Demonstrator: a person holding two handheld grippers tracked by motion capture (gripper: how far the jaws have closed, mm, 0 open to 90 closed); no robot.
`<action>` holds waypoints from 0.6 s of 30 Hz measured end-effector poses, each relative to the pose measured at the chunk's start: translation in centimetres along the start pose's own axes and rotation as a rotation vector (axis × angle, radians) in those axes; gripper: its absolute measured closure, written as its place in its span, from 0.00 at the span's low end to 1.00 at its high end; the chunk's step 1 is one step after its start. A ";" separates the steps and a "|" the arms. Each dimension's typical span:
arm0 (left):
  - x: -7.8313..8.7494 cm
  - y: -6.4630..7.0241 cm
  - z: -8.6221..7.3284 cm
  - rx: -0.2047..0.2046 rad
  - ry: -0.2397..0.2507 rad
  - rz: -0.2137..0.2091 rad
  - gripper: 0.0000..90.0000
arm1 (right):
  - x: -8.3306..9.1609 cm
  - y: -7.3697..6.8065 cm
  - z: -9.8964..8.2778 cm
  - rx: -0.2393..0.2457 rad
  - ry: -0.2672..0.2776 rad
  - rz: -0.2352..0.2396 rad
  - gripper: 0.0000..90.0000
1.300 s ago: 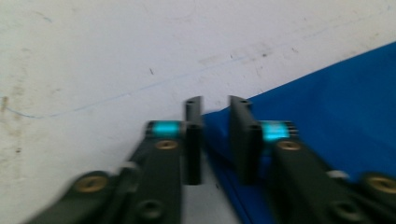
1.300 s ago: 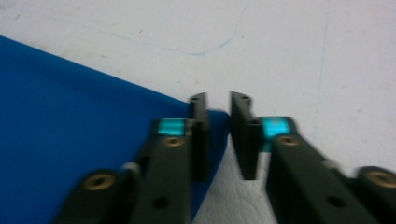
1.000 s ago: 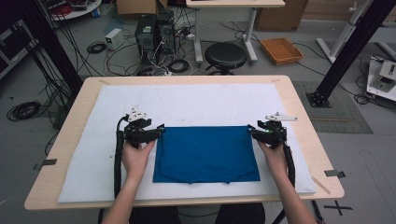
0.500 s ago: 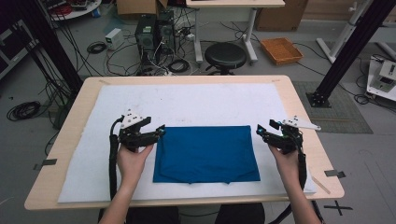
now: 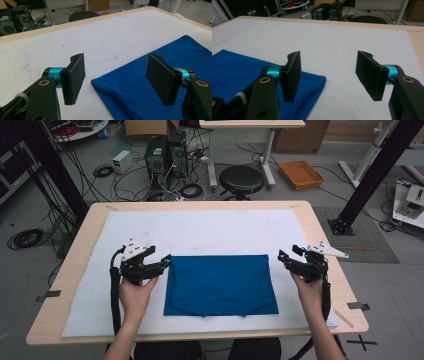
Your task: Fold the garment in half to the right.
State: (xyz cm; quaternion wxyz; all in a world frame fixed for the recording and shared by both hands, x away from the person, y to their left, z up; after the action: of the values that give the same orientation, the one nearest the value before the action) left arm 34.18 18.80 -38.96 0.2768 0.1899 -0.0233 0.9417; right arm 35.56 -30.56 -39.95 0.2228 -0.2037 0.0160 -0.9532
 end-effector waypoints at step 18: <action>2.5 0.5 -1.2 0.086 -0.007 -0.015 0.37 | 1.1 1.6 -0.3 0.002 -0.004 -0.036 0.41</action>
State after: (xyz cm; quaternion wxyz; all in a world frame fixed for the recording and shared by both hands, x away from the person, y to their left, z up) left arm 31.59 19.84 -39.15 0.2753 0.2049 0.0175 0.9391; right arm 35.23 -32.46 -40.01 0.2060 -0.2055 0.0110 -0.9567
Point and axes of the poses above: each handheld gripper's, and its own axes: x roughly backward along the jaws, z roughly out of its top, y roughly to its right, the point moved 1 cm from there along -x, roughly forward along the jaws
